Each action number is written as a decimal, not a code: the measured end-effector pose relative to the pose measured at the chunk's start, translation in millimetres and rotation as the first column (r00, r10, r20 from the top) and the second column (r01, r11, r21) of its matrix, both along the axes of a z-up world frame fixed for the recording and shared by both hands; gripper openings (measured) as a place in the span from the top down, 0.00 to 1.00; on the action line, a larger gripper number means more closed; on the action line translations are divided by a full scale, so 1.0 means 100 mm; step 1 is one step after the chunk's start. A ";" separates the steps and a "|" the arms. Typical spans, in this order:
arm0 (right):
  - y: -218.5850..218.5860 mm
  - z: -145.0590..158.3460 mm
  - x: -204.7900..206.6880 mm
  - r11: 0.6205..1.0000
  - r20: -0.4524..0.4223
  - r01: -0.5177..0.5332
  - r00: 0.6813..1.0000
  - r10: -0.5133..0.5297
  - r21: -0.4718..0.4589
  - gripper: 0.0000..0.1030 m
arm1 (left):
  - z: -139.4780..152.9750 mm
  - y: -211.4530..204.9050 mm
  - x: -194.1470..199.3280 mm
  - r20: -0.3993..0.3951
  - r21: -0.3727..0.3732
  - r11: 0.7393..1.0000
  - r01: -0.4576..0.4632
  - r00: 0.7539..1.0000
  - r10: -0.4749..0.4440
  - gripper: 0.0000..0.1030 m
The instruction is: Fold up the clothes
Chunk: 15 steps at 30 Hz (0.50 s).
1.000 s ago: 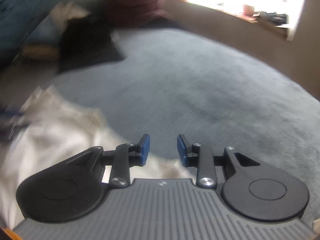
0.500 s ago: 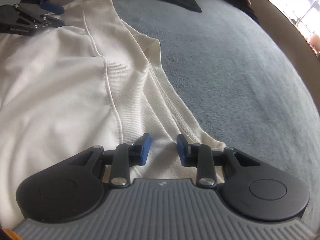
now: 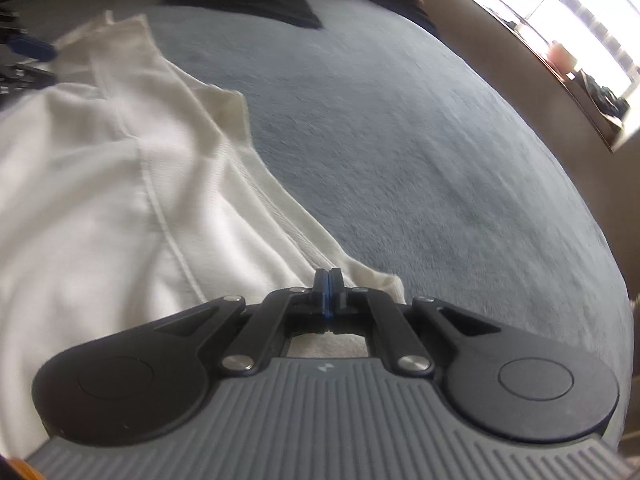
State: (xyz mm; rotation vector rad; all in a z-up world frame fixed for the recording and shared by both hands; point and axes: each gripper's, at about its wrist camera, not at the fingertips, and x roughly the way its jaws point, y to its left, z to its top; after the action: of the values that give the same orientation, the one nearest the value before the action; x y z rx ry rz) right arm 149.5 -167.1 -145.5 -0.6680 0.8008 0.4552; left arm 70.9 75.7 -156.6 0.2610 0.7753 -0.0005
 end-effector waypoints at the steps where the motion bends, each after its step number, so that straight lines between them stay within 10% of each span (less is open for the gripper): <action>1: -0.02 -0.01 0.02 1.000 -0.005 0.014 1.000 -0.014 0.020 1.00 | 0.00 0.00 0.00 0.000 0.000 1.000 0.000 1.000 0.000 0.64; 9: -0.05 0.25 -0.03 0.976 -0.075 -0.090 0.991 0.107 0.199 0.78 | 0.00 -0.03 0.00 -0.001 0.015 1.000 -0.005 1.000 0.005 0.64; 15: 0.15 -0.02 -0.04 0.985 -0.120 -0.143 0.981 0.154 0.092 0.79 | 0.00 -0.03 0.00 0.000 0.017 1.000 -0.004 1.000 0.004 0.64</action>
State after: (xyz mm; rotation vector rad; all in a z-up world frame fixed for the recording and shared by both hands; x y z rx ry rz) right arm 145.8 -152.5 -147.0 -0.6283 0.8503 0.6691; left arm 70.5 72.8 -157.0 0.2756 0.7757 0.0100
